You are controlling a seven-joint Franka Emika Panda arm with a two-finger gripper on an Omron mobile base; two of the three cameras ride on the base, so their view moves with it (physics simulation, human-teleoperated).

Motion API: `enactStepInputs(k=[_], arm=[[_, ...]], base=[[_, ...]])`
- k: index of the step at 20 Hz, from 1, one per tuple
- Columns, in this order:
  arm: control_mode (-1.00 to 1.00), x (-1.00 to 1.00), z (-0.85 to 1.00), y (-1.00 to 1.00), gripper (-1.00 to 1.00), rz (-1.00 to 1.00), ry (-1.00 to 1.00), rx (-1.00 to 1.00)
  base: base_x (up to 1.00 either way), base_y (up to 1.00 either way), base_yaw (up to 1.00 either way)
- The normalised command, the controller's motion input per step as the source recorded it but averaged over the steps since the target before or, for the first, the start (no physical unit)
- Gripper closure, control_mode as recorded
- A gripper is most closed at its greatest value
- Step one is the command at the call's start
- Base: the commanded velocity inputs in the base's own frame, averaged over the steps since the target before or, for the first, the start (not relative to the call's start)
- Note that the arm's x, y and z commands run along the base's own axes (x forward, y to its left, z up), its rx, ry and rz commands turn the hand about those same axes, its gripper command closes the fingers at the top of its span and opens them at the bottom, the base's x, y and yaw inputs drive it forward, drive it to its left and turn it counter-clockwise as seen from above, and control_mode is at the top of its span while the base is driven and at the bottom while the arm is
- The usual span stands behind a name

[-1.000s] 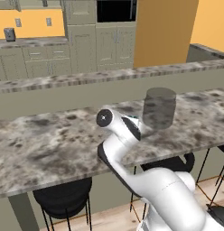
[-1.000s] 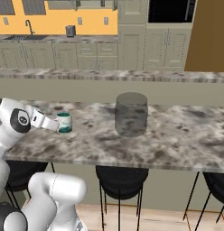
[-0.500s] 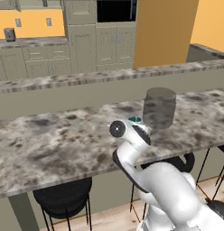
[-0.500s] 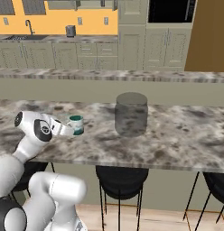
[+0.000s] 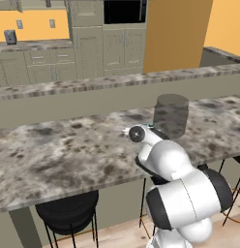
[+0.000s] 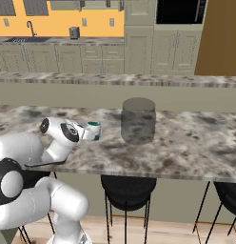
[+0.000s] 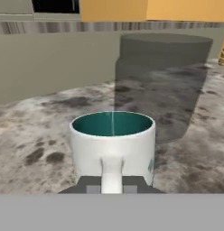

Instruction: Open the cabinet directly in front. Then move the liquor and the mug to the dining counter with the jar on it.

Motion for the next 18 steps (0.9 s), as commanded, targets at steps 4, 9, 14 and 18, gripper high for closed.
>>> enactStepInputs(k=[4, 9, 14, 18], arm=[[-1.0, 0.0, 0.0, 0.0, -1.0, 0.0, 0.0, 0.0], [-1.0, -0.09, 0.72, 0.2, -1.0, 0.0, 0.0, 0.01], [-1.0, -0.34, 1.0, 0.35, -1.0, 0.0, 0.17, 0.03], [-1.0, -0.53, 1.0, 0.26, -1.0, 0.05, 0.38, 0.11]], base=[[0.0, 0.0, 0.0], [0.0, 0.0, 0.0], [0.0, 0.0, 0.0], [0.0, 0.0, 0.0]])
